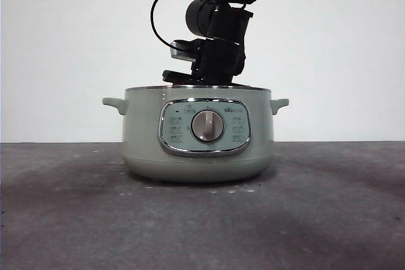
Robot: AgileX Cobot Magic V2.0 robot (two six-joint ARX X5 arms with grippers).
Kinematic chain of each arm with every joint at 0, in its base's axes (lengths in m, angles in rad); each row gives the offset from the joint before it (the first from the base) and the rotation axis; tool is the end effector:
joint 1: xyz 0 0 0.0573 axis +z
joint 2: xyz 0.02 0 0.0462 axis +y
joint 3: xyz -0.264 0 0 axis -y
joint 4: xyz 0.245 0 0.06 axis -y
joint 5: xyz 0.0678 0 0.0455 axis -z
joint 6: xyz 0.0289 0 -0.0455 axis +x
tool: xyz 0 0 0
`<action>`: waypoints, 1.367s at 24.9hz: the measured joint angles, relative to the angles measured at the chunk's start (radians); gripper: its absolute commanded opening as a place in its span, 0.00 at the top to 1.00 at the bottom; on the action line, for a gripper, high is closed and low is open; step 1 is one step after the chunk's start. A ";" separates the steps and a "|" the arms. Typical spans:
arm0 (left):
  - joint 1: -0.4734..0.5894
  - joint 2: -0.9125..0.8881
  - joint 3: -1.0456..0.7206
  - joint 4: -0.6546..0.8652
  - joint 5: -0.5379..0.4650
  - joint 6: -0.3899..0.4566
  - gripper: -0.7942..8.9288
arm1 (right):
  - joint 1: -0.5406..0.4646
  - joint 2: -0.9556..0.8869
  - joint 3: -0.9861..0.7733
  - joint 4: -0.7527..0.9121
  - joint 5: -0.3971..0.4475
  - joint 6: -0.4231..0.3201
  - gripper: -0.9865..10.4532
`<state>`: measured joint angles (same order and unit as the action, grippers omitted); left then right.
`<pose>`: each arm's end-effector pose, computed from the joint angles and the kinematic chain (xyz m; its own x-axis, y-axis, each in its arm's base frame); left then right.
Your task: Pick up the corn,open the lid,put the corn in the pot,close the lid
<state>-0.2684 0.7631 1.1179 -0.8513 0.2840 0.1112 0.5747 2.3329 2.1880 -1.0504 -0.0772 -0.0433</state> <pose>0.1156 -0.0402 0.3818 0.7395 -0.4940 -0.4573 0.5400 0.8409 -0.0351 0.4091 0.2676 0.2286 0.2650 0.2635 -0.9276 -0.5990 0.7988 0.0558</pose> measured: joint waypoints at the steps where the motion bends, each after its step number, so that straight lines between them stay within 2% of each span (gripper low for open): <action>1: 0.000 0.000 0.000 0.000 0.000 0.000 0.93 | 0.000 0.003 0.000 0.000 0.000 0.006 0.60; 4: 0.000 0.000 0.000 0.000 0.000 0.000 0.93 | 0.000 0.003 0.043 -0.045 0.000 0.007 0.60; 8: 0.000 0.011 0.000 0.015 -0.001 0.000 0.93 | 0.000 0.003 0.382 -0.306 0.000 0.018 0.61; 9: 0.000 0.027 0.000 0.038 0.000 0.001 0.93 | 0.000 -0.006 0.463 -0.306 -0.011 0.038 0.61; 10: 0.000 0.050 0.000 0.061 0.001 0.001 0.93 | 0.000 -0.040 0.495 -0.306 -0.040 0.058 0.61; 15: 0.000 0.186 0.000 0.198 0.009 0.002 0.93 | 0.008 -0.286 0.499 -0.306 -0.045 0.082 0.61; 18: -0.002 0.265 0.008 0.265 0.070 0.002 0.93 | 0.024 -0.463 0.410 -0.305 -0.047 0.083 0.61; 20: -0.020 0.342 0.055 0.270 0.071 0.002 0.93 | 0.043 -0.607 0.282 -0.306 -0.047 0.082 0.61; 27: -0.076 0.544 0.267 0.289 0.069 0.010 0.93 | 0.082 -0.935 -0.107 -0.306 -0.047 0.078 0.61; 34: -0.154 0.779 0.466 0.322 0.061 0.012 0.93 | 0.086 -1.273 -0.532 -0.306 -0.031 0.130 0.61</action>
<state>-0.4221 1.5425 1.5841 -0.5289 0.3447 0.1234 0.6609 1.0599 1.6562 -1.3560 -0.1078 0.0864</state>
